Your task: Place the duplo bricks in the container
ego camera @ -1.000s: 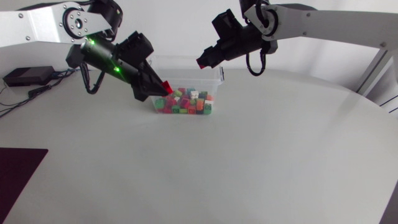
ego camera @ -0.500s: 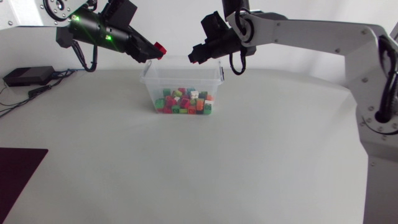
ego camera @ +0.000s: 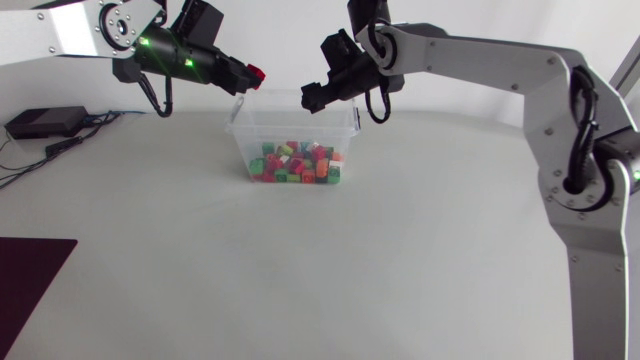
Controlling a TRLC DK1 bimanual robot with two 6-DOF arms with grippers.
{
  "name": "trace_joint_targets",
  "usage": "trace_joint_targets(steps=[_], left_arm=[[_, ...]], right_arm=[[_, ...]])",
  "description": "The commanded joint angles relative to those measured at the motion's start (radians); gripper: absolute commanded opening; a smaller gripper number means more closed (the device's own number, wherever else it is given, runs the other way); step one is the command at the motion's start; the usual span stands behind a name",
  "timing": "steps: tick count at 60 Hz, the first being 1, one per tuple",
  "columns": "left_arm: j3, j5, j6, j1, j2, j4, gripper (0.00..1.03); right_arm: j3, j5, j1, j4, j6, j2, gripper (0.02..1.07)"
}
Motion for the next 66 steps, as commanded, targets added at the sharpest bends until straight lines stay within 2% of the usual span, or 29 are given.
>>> trace_joint_targets(steps=[1,10,27,44,46,48,49,50,51,66], left_arm=[[0.037,-0.007,-0.042,0.005,0.034,0.035,0.25],[0.051,-0.030,-0.076,0.002,0.077,0.096,0.25],[0.175,-0.059,-0.154,-0.008,0.221,0.138,0.26],[0.290,-0.168,-0.157,-0.059,0.339,0.138,0.32],[0.299,-0.179,-0.151,-0.067,0.349,0.131,0.44],[0.305,-0.203,-0.144,-0.076,0.356,0.125,0.69],[0.307,-0.208,-0.144,-0.078,0.358,0.124,0.74],[0.305,-0.225,-0.142,-0.081,0.356,0.124,0.94],[0.304,-0.228,-0.142,-0.082,0.356,0.124,0.97],[0.167,-0.311,-0.124,-0.094,0.211,0.118,0.99]], right_arm=[[-0.094,0.000,0.002,0.025,0.029,-0.102,1.03],[-0.273,0.002,0.003,0.067,0.026,-0.251,1.03],[-0.633,-0.004,-0.031,0.128,0.006,-0.528,1.03],[-0.868,-0.024,-0.084,0.145,-0.012,-0.732,1.03],[-0.896,-0.024,-0.090,0.145,-0.018,-0.760,1.03],[-0.916,-0.027,-0.098,0.143,-0.021,-0.788,1.03],[-0.925,-0.030,-0.103,0.142,-0.021,-0.800,1.03],[-0.933,-0.033,-0.107,0.139,-0.023,-0.811,1.03],[-0.943,-0.035,-0.112,0.136,-0.026,-0.823,1.03],[-1.031,-0.042,-0.182,0.097,-0.064,-0.986,1.03]])
